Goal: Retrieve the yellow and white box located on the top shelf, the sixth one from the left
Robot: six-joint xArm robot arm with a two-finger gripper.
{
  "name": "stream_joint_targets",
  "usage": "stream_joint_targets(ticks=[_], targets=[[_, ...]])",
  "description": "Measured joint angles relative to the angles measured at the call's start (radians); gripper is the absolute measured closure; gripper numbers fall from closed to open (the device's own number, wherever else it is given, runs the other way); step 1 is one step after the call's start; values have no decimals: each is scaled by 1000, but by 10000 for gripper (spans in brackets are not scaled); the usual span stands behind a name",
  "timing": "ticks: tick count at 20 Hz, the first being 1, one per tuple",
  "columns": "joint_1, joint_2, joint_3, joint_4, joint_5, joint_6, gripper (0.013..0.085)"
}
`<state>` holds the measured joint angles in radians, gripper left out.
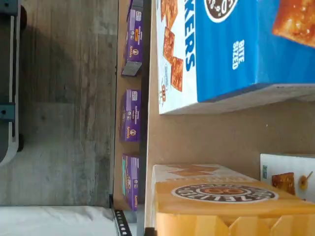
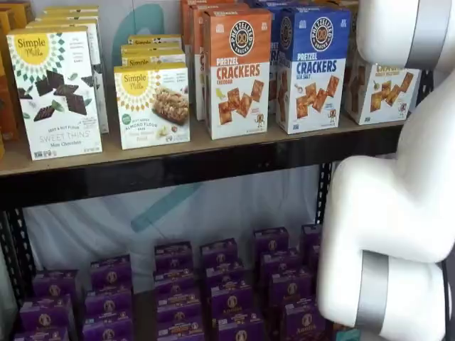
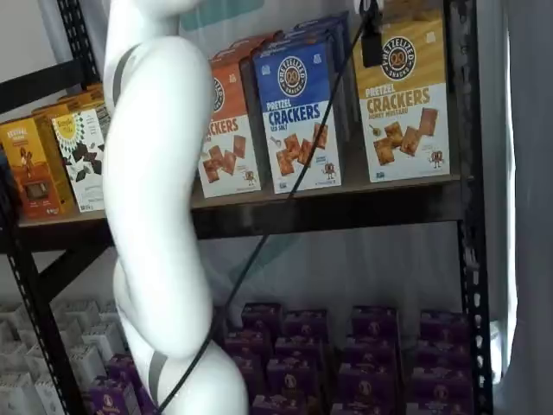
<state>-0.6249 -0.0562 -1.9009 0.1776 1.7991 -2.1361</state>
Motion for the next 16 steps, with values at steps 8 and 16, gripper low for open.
stream_joint_targets(ticks=[8, 16], targets=[[-16, -5, -1, 19, 2, -8, 330], [-31, -11, -7, 34, 14, -15, 330]])
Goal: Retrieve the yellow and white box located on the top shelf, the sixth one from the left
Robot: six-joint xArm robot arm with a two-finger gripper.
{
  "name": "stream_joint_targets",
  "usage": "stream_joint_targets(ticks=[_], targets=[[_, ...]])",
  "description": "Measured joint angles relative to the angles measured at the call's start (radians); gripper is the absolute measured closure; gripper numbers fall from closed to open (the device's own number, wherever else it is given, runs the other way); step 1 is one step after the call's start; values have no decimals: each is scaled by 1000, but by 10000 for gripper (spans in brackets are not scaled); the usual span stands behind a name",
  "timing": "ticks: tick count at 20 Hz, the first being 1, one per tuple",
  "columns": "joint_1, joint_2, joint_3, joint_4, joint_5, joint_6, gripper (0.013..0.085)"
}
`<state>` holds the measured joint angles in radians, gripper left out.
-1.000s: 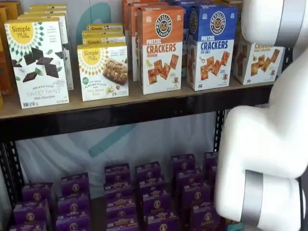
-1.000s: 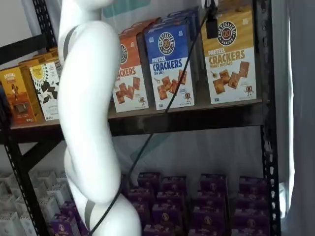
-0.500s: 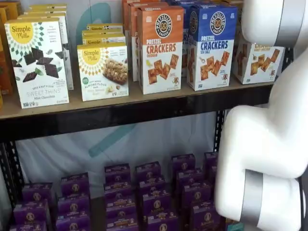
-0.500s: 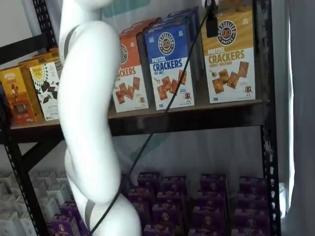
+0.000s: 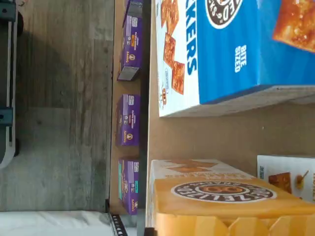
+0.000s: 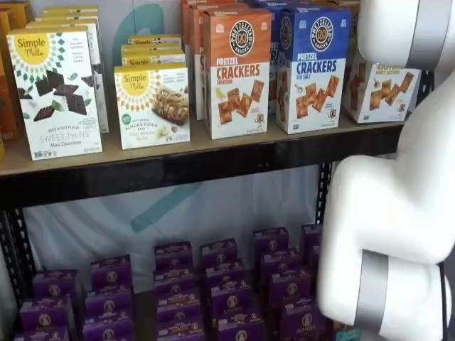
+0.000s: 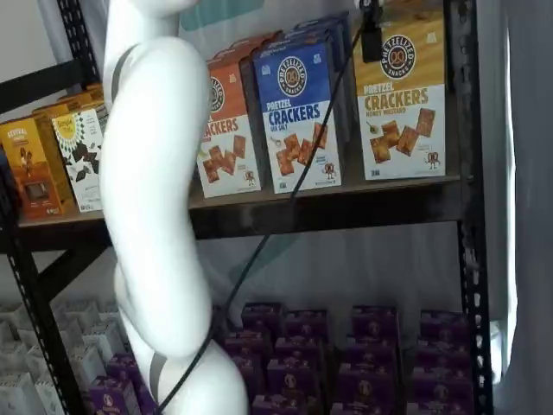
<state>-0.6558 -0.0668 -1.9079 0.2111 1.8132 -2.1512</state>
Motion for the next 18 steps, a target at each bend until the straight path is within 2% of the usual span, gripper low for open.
stream_joint_targets(ticks=[6, 7, 13, 18], targets=[[-10, 2, -8, 9, 13, -4, 330], [-11, 2, -8, 10, 14, -5, 370], [-28, -5, -16, 26, 30, -11, 370], [-54, -64, 37, 39, 8, -35, 370]])
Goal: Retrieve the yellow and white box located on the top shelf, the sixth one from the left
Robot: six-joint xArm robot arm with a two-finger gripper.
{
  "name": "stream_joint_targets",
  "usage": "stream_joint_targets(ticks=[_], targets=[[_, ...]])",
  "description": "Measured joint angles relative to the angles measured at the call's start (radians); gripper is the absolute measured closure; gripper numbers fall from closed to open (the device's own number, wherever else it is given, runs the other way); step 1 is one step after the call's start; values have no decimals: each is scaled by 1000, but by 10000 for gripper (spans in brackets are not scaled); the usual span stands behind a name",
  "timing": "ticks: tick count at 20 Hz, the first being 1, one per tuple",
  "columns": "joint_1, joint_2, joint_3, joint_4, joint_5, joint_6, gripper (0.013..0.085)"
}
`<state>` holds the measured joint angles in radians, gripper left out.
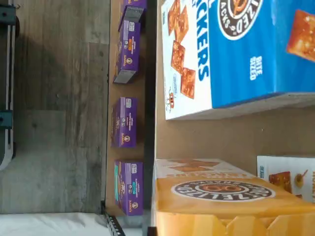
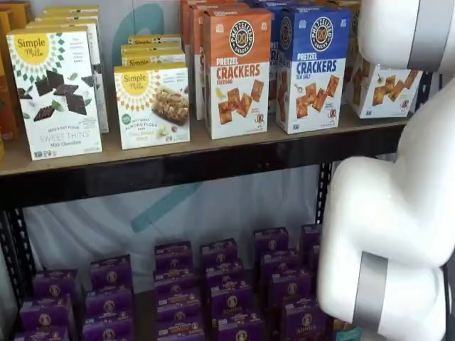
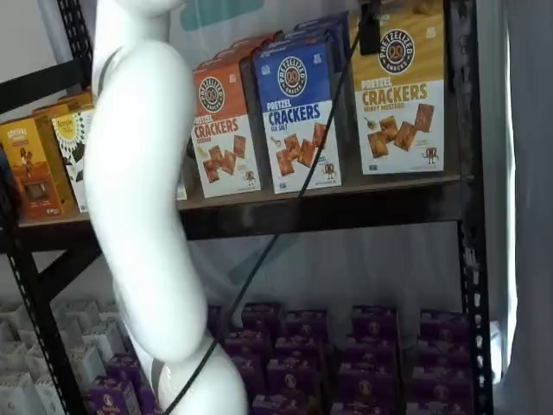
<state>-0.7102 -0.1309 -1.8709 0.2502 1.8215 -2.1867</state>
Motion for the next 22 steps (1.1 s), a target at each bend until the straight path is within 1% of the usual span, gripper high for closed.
stream_joint_targets(ticks=[4, 9, 13, 17, 22], targets=[[-29, -47, 34, 3, 14, -26, 370], [-54, -120, 102, -21, 18, -62, 370], [-67, -172, 145, -28, 53, -72, 370], [-61, -234, 201, -45, 78, -71, 370], [-32, -311, 280, -70, 111, -49, 370]])
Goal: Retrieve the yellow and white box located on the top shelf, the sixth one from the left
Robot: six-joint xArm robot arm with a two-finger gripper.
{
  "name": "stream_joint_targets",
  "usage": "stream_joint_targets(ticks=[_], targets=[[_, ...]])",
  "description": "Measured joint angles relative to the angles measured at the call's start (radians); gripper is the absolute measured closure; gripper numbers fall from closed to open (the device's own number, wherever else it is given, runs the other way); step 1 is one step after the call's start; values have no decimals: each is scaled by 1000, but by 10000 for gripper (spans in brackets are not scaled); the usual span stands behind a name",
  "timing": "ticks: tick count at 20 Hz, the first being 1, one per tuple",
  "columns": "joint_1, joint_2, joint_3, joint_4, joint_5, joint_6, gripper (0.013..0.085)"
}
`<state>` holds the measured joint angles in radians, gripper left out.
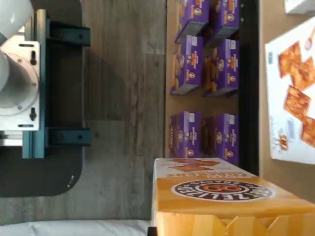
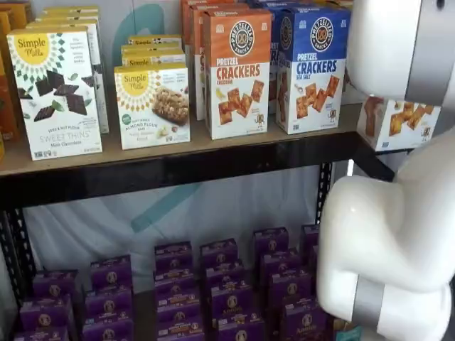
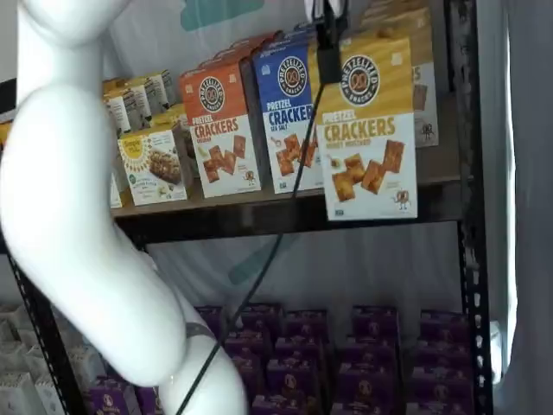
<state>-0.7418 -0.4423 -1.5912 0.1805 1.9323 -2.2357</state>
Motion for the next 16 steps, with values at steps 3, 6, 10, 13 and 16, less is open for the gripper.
stream_joint_targets(ticks=[3, 6, 10, 13, 16], targets=[[26, -46, 50, -9, 9, 23, 370], [54, -82, 86, -15, 20, 50, 370], [106, -139, 139, -22, 22, 98, 370], [141, -167, 162, -25, 23, 133, 370], [167, -182, 175, -28, 19, 158, 370]])
